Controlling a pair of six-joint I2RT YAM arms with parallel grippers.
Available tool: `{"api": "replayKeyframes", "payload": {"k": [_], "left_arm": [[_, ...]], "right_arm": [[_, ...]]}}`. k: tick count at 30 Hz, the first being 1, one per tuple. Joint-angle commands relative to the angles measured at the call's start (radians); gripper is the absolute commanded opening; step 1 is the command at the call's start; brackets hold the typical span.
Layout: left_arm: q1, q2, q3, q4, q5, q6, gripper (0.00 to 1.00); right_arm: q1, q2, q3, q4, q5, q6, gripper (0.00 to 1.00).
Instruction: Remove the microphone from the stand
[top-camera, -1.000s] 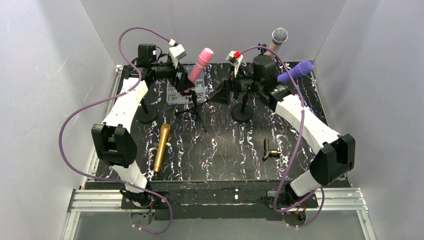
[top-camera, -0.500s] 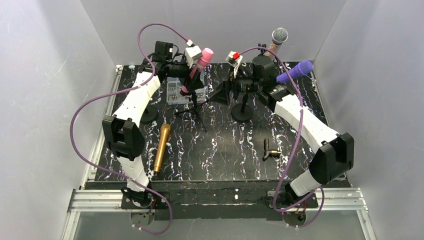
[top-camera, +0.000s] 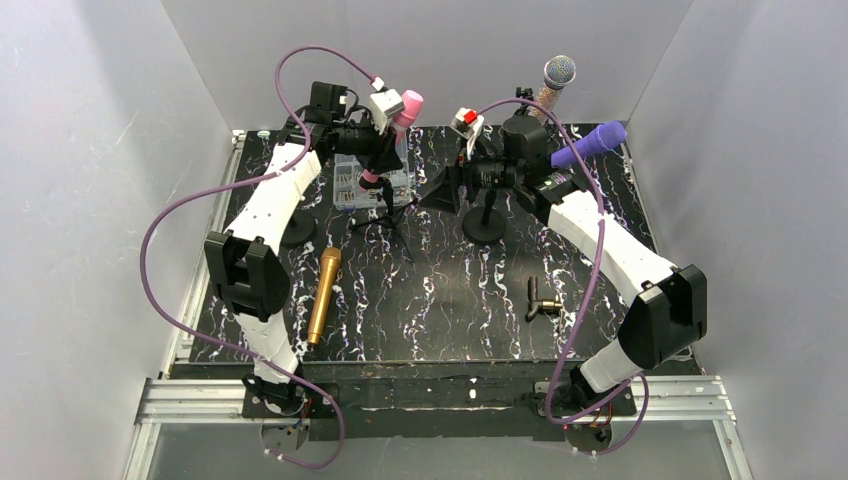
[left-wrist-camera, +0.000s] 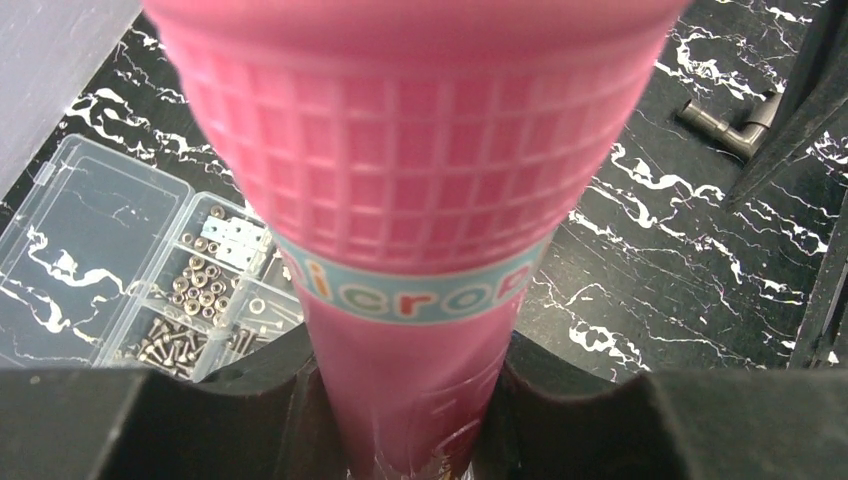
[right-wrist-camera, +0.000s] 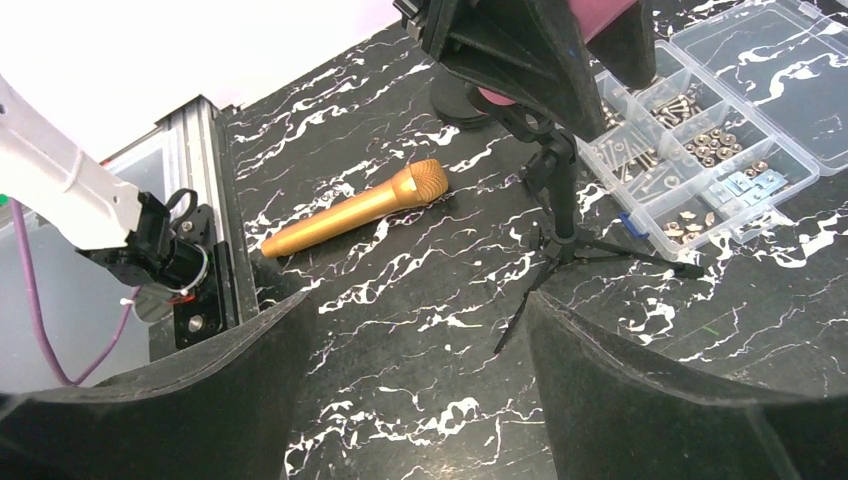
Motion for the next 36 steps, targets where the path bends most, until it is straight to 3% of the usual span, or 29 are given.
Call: {"api": "replayKeyframes", "payload": {"k": [1, 3, 16, 22, 36], "left_arm": [[-0.004, -0.061, 0.045, -0.038, 0.000, -0.068, 0.09], [-0.005, -0.074, 0.042, -0.037, -0.001, -0.096, 0.00], [-0.037, -0.276, -0.152, -0.037, 0.026, -0.180, 0.00], [-0.054, -0.344, -0.235, 0.007, -0.005, -0.311, 0.00], [-0.083, -0.407, -0.301, 0.037, -0.101, -0.519, 0.00]], "right_arm": [[0.002, -0.029, 0.019, -0.020, 0.028, -0.056, 0.84], [0.003, -0.022, 0.030, -0.033, 0.031, -0.075, 0.84], [0.027, 0.008, -0.073, 0.105, -0.011, -0.149, 0.84], [0.066, 0.029, -0.184, 0.271, -0.082, -0.147, 0.83], [0.145, 0.084, -0.227, 0.347, -0.094, -0.120, 0.81]]}}
